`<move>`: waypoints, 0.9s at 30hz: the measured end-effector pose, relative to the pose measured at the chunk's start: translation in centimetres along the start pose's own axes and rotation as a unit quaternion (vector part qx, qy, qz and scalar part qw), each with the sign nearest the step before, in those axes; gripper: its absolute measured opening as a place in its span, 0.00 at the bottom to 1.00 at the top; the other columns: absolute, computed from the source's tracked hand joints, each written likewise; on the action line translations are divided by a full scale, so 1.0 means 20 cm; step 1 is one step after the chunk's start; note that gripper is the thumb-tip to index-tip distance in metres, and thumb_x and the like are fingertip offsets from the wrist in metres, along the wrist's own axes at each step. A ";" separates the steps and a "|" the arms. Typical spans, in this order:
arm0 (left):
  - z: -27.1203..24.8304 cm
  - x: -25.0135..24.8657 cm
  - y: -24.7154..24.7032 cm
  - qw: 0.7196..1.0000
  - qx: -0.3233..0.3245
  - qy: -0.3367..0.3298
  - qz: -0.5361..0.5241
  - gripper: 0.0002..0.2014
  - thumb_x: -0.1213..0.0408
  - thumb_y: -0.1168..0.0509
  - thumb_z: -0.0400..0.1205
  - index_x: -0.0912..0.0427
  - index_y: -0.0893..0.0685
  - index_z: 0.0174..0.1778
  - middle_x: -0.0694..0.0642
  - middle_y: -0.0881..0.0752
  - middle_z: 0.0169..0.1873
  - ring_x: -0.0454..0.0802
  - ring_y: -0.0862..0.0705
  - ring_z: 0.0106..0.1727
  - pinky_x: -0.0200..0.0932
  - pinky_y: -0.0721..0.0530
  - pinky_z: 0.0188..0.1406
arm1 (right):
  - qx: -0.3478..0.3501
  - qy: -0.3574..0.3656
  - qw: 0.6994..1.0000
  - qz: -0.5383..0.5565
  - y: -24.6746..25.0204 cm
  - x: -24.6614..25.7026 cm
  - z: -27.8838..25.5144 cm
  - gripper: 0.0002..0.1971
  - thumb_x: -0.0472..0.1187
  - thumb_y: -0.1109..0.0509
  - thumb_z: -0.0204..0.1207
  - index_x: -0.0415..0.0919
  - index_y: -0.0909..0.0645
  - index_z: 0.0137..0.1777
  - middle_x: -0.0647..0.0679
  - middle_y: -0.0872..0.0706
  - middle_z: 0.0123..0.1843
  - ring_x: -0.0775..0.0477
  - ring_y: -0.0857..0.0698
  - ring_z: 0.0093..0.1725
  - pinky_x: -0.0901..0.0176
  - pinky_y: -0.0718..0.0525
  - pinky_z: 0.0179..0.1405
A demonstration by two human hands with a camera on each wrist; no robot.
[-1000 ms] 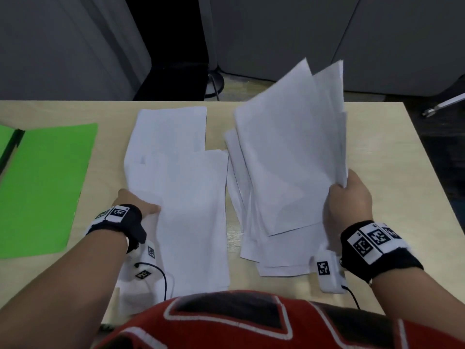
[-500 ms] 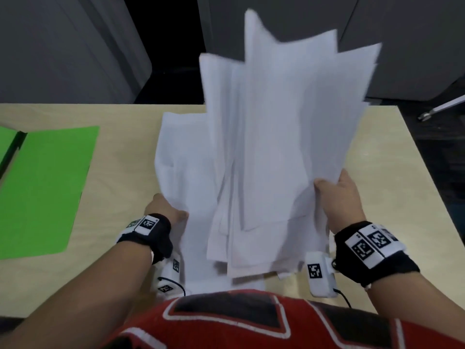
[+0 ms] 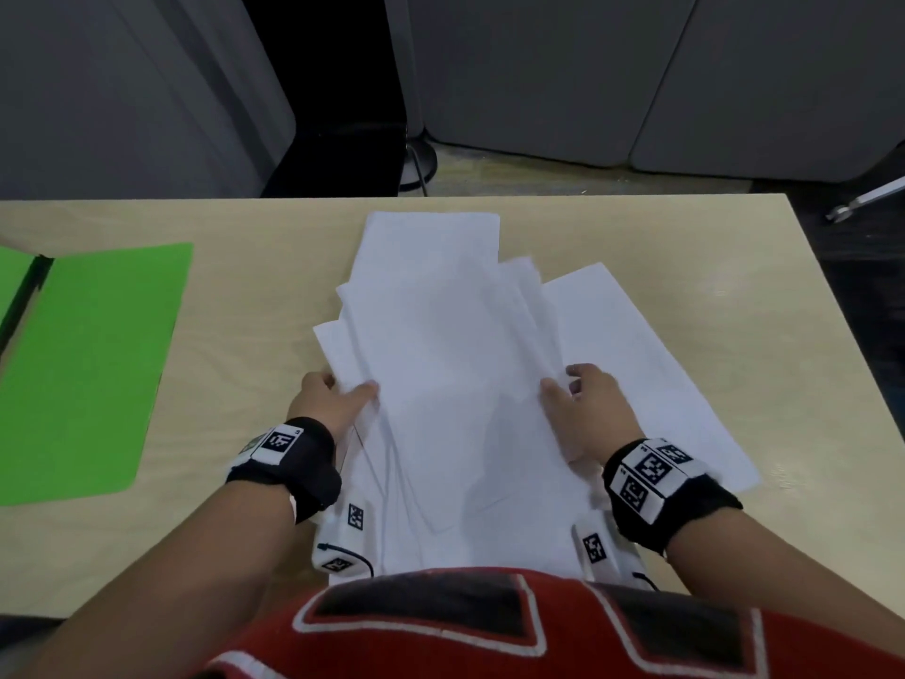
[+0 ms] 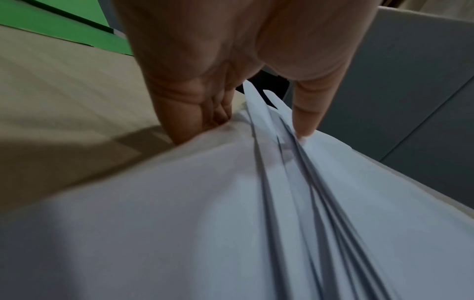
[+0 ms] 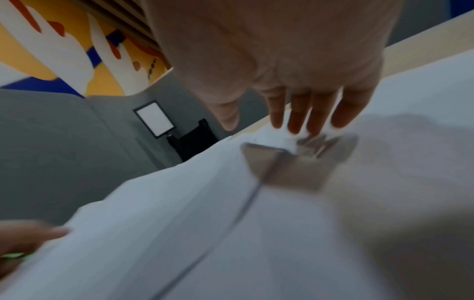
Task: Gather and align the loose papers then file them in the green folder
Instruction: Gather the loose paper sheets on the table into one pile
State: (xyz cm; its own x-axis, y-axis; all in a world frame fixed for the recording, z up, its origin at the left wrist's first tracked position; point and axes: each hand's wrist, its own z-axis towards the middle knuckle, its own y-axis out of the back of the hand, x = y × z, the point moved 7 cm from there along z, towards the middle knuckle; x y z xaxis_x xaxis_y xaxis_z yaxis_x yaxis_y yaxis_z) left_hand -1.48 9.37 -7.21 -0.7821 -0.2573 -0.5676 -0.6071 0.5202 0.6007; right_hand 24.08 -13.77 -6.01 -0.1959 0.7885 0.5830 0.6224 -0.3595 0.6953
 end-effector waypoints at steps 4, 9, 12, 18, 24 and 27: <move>-0.03 0.03 -0.05 1.000 0.006 0.000 0.015 0.38 0.54 0.23 0.67 0.61 0.32 0.70 0.58 0.17 0.61 0.61 0.17 0.58 0.54 0.18 0.60 | -0.126 -0.121 0.973 -0.149 0.18 -0.22 0.04 0.39 0.58 0.30 0.70 0.41 0.37 0.77 0.37 0.34 0.78 0.32 0.33 0.75 0.38 0.33 0.71; -0.05 0.01 -0.10 0.999 0.017 -0.012 0.030 0.44 0.58 0.20 0.66 0.60 0.37 0.74 0.58 0.19 0.64 0.62 0.19 0.63 0.52 0.21 0.59 | -0.132 -0.169 0.954 -0.209 0.26 -0.32 0.04 0.50 0.69 0.28 0.61 0.37 0.40 0.74 0.36 0.30 0.71 0.34 0.30 0.69 0.37 0.31 0.66; -0.05 0.00 -0.12 0.999 0.019 -0.020 0.043 0.44 0.62 0.21 0.67 0.61 0.39 0.75 0.59 0.21 0.67 0.62 0.20 0.66 0.48 0.24 0.57 | -0.092 -0.171 0.970 -0.144 0.28 -0.32 0.07 0.29 0.56 0.29 0.70 0.36 0.32 0.61 0.35 0.21 0.61 0.33 0.20 0.55 0.43 0.22 0.54; 0.01 0.01 -0.06 1.000 -0.020 -0.009 0.015 0.37 0.54 0.25 0.69 0.61 0.33 0.71 0.59 0.18 0.62 0.63 0.17 0.59 0.51 0.20 0.55 | -0.181 0.008 0.983 0.035 0.39 -0.04 0.00 0.09 0.42 0.38 0.79 0.37 0.29 0.44 0.47 0.22 0.33 0.38 0.22 0.35 0.55 0.30 0.30; 0.11 -0.08 0.06 0.996 -0.071 -0.038 0.032 0.18 0.58 0.36 0.80 0.61 0.20 0.63 0.63 0.16 0.62 0.64 0.17 0.60 0.49 0.20 0.58 | -0.308 0.189 0.886 0.291 0.59 0.28 -0.27 0.06 0.39 0.37 0.83 0.50 0.32 0.49 0.62 0.22 0.40 0.74 0.21 0.37 0.81 0.27 0.34; 0.14 -0.09 0.07 0.997 -0.057 -0.042 0.032 0.16 0.67 0.37 0.78 0.58 0.22 0.62 0.59 0.15 0.61 0.61 0.17 0.61 0.49 0.21 0.60 | -0.312 0.245 0.840 0.370 0.63 0.36 -0.37 0.12 0.34 0.37 0.83 0.54 0.32 0.51 0.63 0.20 0.46 0.75 0.19 0.45 0.78 0.23 0.45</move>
State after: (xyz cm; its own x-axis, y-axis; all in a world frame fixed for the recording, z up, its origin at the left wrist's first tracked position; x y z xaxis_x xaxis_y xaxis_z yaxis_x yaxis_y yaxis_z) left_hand -0.51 12.94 -6.85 -0.8078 -0.1559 -0.5685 -0.5726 0.4366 0.6939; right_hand 24.88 -16.33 10.14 -0.3140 -0.0112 0.9494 0.2229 -0.9728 0.0622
